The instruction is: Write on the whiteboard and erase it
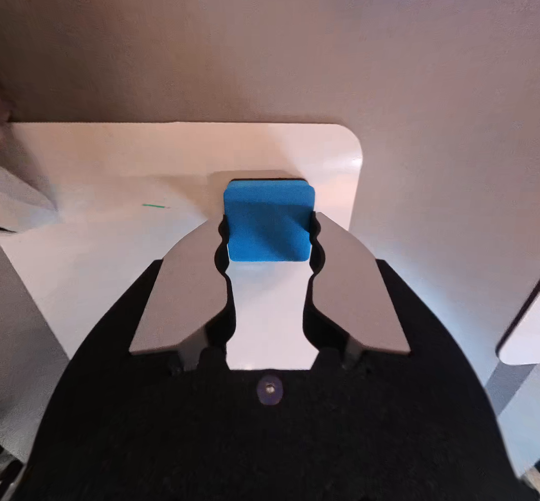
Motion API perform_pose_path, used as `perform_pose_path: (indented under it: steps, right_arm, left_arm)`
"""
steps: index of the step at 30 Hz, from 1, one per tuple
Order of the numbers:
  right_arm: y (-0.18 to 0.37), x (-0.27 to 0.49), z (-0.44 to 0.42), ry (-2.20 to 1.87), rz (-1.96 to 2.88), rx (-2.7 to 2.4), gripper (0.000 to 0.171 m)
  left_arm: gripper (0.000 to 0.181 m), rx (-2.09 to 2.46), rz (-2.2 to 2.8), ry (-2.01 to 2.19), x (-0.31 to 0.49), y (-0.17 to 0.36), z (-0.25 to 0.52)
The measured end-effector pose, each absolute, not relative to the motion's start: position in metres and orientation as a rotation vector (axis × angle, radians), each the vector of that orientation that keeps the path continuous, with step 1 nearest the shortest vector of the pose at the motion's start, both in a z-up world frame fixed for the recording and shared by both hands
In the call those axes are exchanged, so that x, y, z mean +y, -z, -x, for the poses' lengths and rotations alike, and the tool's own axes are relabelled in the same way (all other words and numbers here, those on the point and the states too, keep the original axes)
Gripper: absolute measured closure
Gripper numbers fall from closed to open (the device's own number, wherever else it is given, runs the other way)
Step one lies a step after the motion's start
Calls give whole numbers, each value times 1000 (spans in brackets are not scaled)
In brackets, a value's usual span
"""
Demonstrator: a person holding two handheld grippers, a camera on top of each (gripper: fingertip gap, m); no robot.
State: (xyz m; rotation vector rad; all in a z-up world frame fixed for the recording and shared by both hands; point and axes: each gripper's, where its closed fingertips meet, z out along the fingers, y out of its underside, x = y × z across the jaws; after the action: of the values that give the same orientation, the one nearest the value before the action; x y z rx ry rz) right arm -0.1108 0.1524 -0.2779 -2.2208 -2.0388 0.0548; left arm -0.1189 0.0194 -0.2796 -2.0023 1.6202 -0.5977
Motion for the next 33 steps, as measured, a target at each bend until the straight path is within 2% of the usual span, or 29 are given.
perform_pose_path:
  steps: [2,6,8,12,14,20,22,28,33]
  right_arm:
    - [278,147,110,-57,2246,-2035,117]
    - [278,76,120,-71,2050,-2271,117]
    - [278,83,122,-89,2075,-2250,117]
    - [278,167,110,-15,2278,-1957,117]
    - [278,166,110,-90,2348,-1899,117]
    - [278,71,124,-68,2077,-2235,117]
    - [278,75,123,-114,2103,-2209,117]
    - [279,170,92,-130,2388,-1800,117]
    - [279,111,106,-117,2240,-2034,117]
  left_arm:
    - [181,1621,2001,593,20,280,119]
    - [181,1636,1993,592,20,280,119]
    - [181,1634,1995,593,21,280,119]
    - [181,1629,1995,575,22,280,120]
    - [181,1630,1993,571,22,280,120]
    - [181,1641,1974,594,23,280,120]
    - [181,1632,1991,589,23,280,120]
    - [181,1617,1995,601,22,280,120]
    - [181,1618,2005,608,21,280,120]
